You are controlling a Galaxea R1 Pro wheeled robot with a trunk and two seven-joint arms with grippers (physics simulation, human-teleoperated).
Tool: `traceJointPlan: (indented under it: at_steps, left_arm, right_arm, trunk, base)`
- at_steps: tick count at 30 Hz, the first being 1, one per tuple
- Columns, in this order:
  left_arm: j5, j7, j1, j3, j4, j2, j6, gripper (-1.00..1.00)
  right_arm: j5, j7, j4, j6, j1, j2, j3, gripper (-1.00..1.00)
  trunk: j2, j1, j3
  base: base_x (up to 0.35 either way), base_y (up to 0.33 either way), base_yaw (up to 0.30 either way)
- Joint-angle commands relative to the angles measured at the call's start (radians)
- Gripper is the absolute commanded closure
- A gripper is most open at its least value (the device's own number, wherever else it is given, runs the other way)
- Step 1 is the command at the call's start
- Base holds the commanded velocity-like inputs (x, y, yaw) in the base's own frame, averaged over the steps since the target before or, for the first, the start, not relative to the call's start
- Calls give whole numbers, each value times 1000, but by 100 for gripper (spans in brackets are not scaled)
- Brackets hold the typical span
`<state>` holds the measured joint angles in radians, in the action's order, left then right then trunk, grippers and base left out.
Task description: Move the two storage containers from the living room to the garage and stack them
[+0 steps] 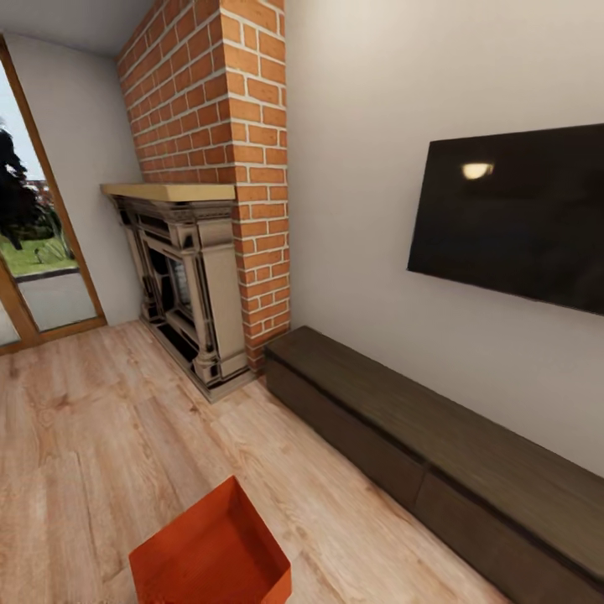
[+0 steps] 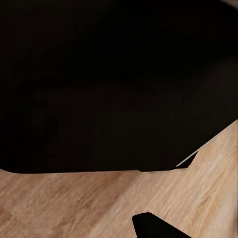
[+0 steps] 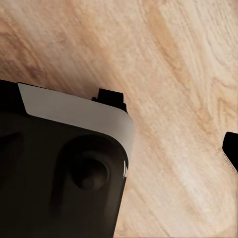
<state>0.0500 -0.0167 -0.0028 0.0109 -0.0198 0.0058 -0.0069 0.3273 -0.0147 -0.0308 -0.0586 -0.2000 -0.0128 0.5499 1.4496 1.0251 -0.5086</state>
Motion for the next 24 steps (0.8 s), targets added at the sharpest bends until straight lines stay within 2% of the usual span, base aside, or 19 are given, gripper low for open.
traceJointPlan:
  at_steps: [1,13,16,24]
  left_arm:
    - [5,-2,0,1,0,0,-1,-100]
    - [6,-2,0,0,0,-1,-1,-100]
    - [5,-2,0,0,0,-1,-1,-100]
    - [6,-3,0,0,0,0,-1,-100]
  right_arm:
    - [9,0,-3,-6,-1,1,8,-100]
    - [9,0,-3,-4,-1,1,8,-100]
    - [7,1,-3,-3,-1,2,8,-100]
    - [7,1,-3,-3,-1,2,8,-100]
  trunk:
    - [0,0,-1]
    - [0,0,-1]
    - [0,0,-1]
    - [0,0,-1]
  base:
    - [0,0,268]
    - [0,0,257]
    - [5,-14,69]
    - [122,-188,4]
